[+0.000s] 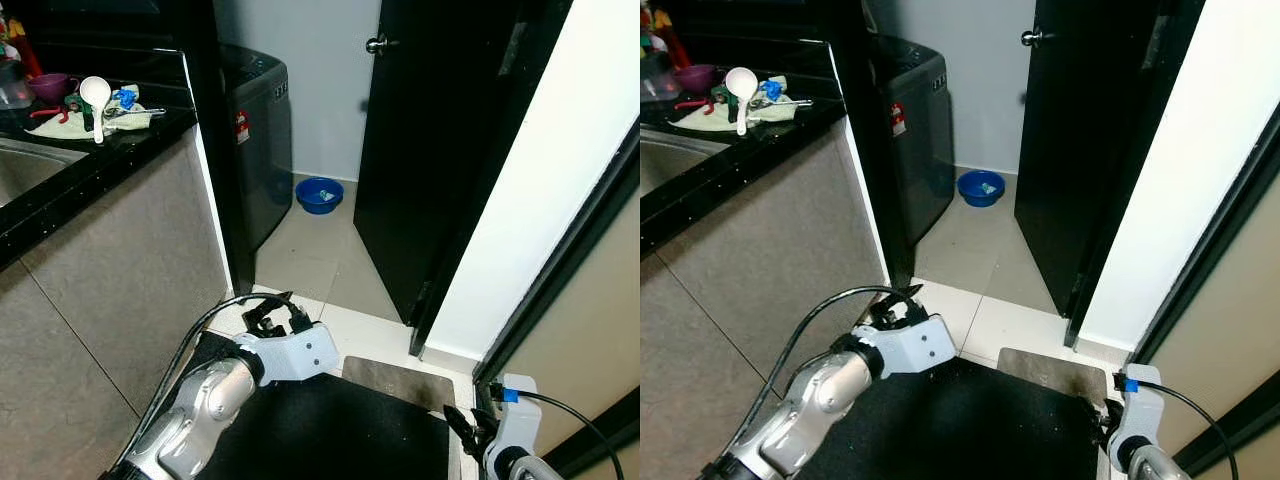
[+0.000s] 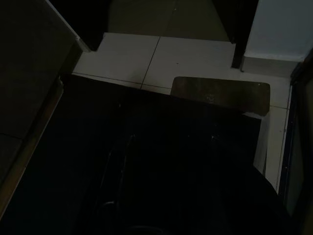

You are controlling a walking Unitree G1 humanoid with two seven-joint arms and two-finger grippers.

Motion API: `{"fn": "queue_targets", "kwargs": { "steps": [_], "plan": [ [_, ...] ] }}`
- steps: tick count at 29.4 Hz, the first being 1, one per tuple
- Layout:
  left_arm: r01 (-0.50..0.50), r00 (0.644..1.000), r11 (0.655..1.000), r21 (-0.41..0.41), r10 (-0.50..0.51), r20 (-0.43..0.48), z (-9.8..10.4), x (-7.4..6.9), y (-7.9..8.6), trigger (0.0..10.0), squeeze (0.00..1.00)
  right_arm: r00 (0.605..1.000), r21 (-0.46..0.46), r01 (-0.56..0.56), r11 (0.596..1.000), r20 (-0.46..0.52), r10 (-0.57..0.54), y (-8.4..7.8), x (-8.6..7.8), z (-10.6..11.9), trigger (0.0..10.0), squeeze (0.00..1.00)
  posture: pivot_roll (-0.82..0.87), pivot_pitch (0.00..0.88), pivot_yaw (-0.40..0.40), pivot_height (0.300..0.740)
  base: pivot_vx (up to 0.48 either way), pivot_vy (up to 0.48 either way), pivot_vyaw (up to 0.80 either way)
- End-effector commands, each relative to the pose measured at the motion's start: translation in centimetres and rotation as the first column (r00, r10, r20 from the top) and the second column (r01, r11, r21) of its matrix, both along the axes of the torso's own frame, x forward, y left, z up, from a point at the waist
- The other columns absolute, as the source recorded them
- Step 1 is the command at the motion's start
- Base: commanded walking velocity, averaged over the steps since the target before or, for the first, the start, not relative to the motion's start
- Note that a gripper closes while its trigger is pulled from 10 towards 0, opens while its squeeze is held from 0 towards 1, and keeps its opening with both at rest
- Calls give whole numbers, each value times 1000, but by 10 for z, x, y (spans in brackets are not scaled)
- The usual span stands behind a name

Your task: Kitchen organization

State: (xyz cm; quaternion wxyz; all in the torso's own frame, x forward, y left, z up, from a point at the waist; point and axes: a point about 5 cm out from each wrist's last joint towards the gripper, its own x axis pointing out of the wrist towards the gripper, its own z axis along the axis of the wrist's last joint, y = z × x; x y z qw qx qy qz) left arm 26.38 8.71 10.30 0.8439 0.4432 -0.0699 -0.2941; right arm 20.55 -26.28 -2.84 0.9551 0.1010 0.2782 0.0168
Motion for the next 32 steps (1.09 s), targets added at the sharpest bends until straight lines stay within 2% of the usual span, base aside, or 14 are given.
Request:
{"fn": "queue_targets", "kwargs": {
  "steps": [1,32],
  "plan": [
    [14,1000,1000,11,-14,6,2,-2,2,10000,0,1000,-2,-8,1000,0,8,3,0,0,10000,0,-21,0,-10,740,0,0,0],
    [19,1000,1000,10,-20,12,10,1,1,10000,0,1000,0,-17,1000,1,17,1,2,4,10000,0,58,0,-43,740,0,0,0]
  ]
}}
